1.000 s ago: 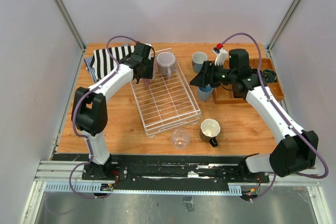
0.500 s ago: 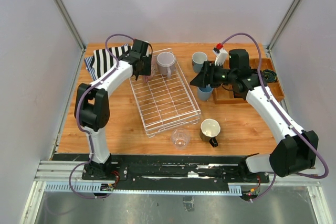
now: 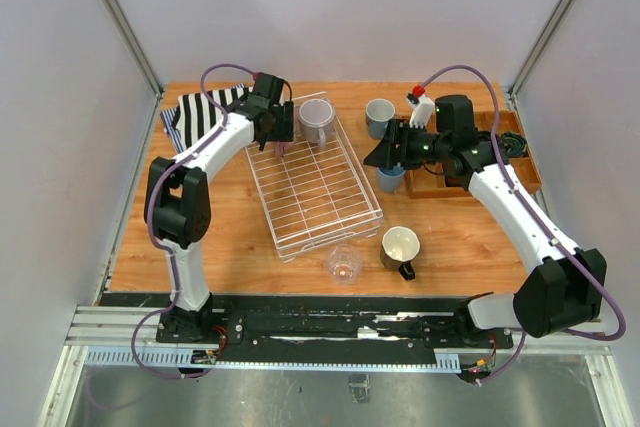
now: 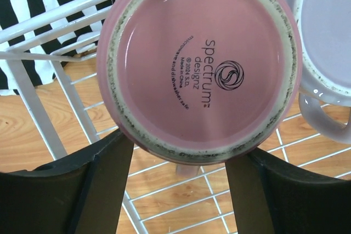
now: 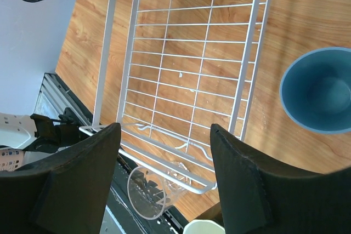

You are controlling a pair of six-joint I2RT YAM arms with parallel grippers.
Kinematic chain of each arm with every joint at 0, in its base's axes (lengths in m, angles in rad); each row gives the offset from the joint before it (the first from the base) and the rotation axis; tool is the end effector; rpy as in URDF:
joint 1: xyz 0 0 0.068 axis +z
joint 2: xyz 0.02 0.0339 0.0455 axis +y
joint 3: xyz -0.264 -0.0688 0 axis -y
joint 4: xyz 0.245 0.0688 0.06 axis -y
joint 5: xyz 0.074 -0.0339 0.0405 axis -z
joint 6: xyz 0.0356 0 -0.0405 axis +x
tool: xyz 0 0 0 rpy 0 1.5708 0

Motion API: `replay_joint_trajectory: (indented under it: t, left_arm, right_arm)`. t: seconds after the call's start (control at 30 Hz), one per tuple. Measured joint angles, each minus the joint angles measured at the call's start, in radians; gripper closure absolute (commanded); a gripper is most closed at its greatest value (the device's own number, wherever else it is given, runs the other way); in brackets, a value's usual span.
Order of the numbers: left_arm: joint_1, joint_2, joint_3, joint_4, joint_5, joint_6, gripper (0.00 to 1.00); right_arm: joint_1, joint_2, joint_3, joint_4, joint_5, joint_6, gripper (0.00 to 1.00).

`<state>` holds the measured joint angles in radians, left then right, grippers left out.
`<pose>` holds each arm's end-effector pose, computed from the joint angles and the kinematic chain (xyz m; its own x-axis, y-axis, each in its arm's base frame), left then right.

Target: Load the cups into the dish rack

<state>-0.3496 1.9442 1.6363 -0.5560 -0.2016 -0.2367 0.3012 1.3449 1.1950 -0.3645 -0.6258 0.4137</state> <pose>0.4146 -0.1436 0.2594 -0.7445 0.0269 -0.6671 0.0399 0.9992 -0.0043 0.2819 0.1094 0.3429 -0.7227 0.1167 -0.6813 -0.4772 0.6289 0.6139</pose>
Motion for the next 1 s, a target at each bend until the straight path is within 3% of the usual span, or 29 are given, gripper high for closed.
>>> replay_joint_trajectory:
  t: [0.6,0.9,1.0]
  left_arm:
    - [0.001,-0.308,-0.081,-0.023,0.026,-0.041,0.17]
    - [0.001,-0.563,-0.356,0.025,0.224,-0.117,0.12]
    - [0.001,-0.655,-0.462,0.095,0.263,-0.174,0.03]
  right_arm:
    - [-0.026,0.002,0.013,-0.131,0.185,-0.033,0.34]
    - [-0.029,0.028,0.108,-0.303,0.361,-0.050,0.37]
    - [-0.034,0.056,0.134,-0.345,0.406,-0.044,0.41]
